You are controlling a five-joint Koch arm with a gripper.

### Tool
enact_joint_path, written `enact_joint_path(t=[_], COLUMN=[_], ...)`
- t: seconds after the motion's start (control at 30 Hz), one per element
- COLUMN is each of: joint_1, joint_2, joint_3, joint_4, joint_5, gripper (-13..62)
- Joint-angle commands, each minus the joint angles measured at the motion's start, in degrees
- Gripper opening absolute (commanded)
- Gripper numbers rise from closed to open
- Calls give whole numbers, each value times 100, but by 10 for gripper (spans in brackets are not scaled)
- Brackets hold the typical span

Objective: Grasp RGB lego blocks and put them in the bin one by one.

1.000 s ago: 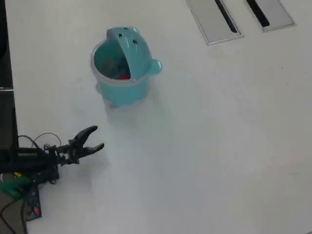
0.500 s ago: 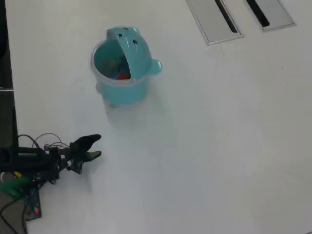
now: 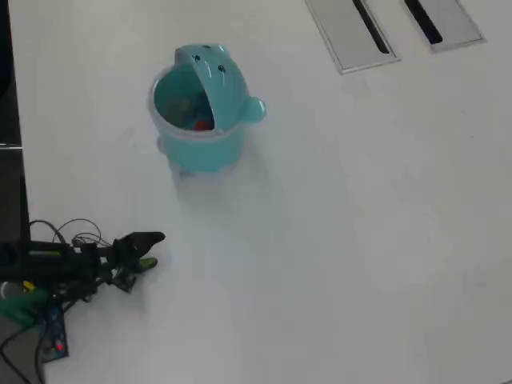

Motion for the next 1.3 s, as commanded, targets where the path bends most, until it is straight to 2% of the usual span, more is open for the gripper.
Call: enact_joint_path(t=[0.0,0.47,0.63,1.27], joint_1=[0,-88,-97,-123], joint_2=[343,325,325,316], joint_3=[431,431,431,431], joint_4=[185,439,431,439], joint_5=[0,1406,1424,1406], gripper=[374,373,341,340])
